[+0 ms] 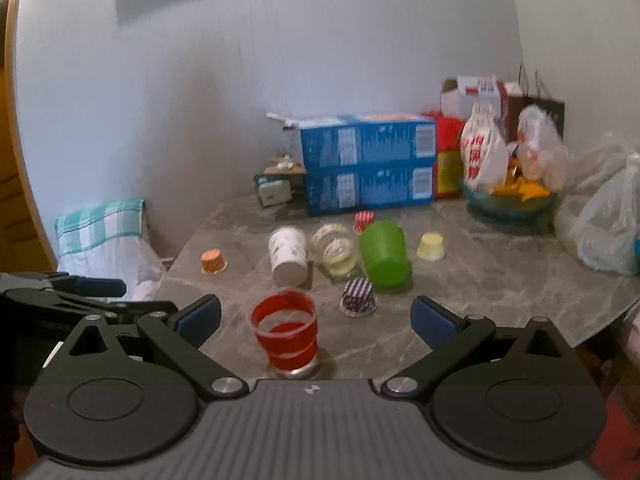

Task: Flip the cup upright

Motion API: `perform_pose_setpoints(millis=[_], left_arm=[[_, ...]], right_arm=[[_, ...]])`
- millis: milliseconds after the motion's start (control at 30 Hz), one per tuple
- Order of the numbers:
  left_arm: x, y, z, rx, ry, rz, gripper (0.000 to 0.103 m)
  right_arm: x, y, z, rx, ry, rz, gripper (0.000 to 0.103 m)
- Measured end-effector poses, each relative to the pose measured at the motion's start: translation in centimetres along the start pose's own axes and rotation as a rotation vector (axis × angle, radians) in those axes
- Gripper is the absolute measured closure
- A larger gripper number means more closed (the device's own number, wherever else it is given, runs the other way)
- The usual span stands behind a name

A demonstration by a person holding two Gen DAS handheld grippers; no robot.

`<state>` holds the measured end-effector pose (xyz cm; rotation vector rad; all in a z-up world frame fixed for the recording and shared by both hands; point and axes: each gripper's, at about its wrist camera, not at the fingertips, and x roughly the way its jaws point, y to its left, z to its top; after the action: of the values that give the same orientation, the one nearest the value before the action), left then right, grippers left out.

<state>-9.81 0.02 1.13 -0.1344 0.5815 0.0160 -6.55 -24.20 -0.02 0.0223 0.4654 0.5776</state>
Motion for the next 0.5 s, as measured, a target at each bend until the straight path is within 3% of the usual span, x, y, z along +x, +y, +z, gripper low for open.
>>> perform_pose_setpoints(millis=[500], left_arm=[[-0.4, -1.2, 0.2, 0.023, 0.018, 0.003, 0.0]], right_arm=[[0.5, -1.4, -0.9, 0.059, 0.049, 0.021, 0.001]])
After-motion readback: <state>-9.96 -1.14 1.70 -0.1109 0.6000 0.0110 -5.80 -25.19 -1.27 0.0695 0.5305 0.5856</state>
